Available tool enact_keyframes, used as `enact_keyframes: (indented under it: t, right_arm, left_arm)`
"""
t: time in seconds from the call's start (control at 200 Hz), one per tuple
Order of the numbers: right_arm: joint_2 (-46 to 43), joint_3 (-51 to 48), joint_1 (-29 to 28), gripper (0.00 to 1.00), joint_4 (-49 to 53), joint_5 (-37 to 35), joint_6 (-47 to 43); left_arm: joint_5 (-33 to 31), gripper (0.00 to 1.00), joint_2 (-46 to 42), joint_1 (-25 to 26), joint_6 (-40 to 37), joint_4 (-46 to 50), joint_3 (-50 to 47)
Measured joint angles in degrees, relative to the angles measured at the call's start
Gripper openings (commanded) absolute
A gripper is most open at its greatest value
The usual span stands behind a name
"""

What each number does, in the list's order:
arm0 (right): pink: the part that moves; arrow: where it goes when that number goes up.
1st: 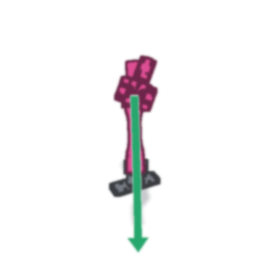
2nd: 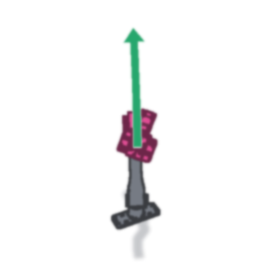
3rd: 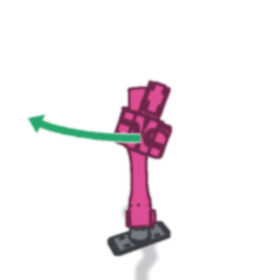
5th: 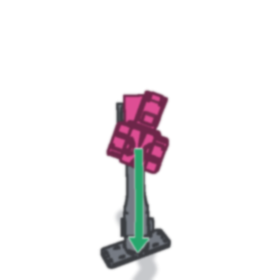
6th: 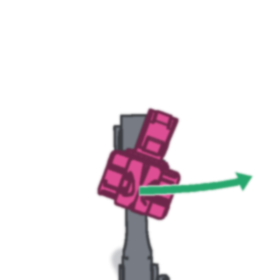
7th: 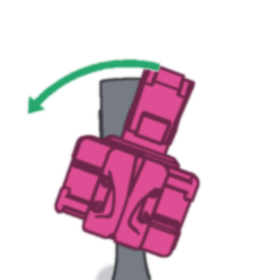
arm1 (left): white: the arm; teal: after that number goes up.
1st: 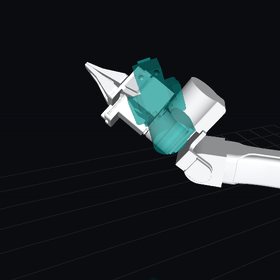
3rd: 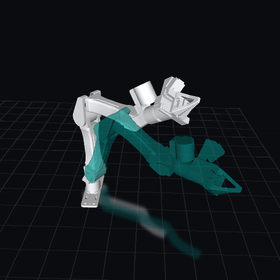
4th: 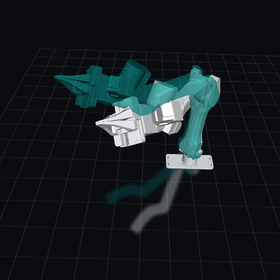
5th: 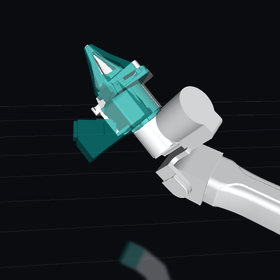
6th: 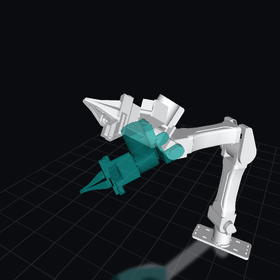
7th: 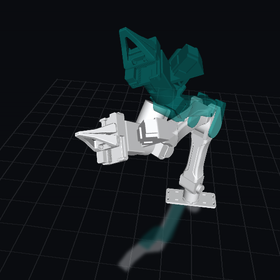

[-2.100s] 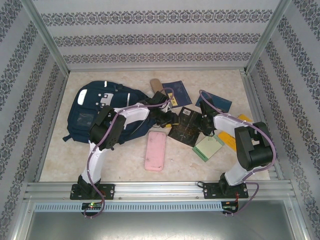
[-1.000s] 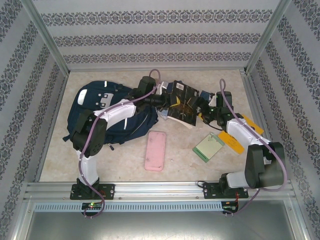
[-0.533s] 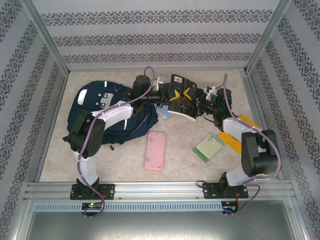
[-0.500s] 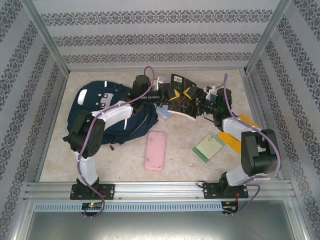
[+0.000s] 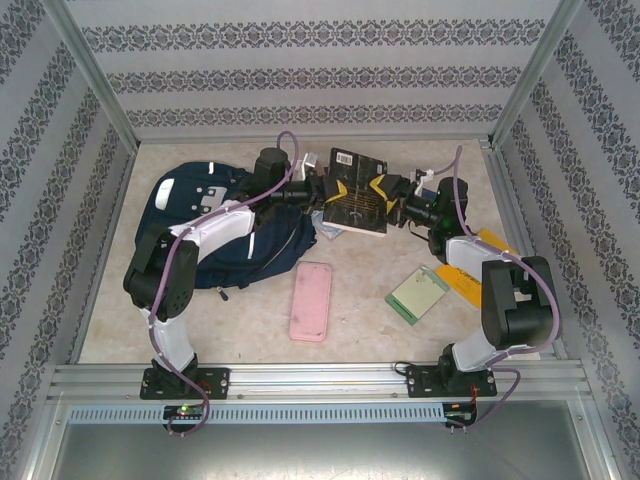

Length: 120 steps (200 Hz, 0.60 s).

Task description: Pack the student bag

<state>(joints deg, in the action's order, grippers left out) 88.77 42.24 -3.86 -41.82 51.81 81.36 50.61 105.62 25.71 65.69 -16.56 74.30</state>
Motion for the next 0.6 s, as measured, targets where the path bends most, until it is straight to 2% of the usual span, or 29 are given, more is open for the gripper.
enact_keyframes:
  t: [0.255, 0.43, 0.6]
  right_arm:
    - [0.00, -0.24, -0.39, 0.89, -0.24, 0.28, 1.05]
    - [0.96, -0.35, -3.52, 0.90, -1.40, 0.11, 1.95]
    - [2.43, 0.76, -4.81, 0.90, -2.73, -0.52, 4.13]
  left_arm:
    - [0.13, 0.00, -0.35, -1.46, 0.76, 0.39, 0.76]
    - [-0.04, 0.00, -0.22, -1.46, 3.15, -0.85, 5.75]
    - [-0.11, 0.00, 0.04, -1.70, 5.14, -2.25, 6.16]
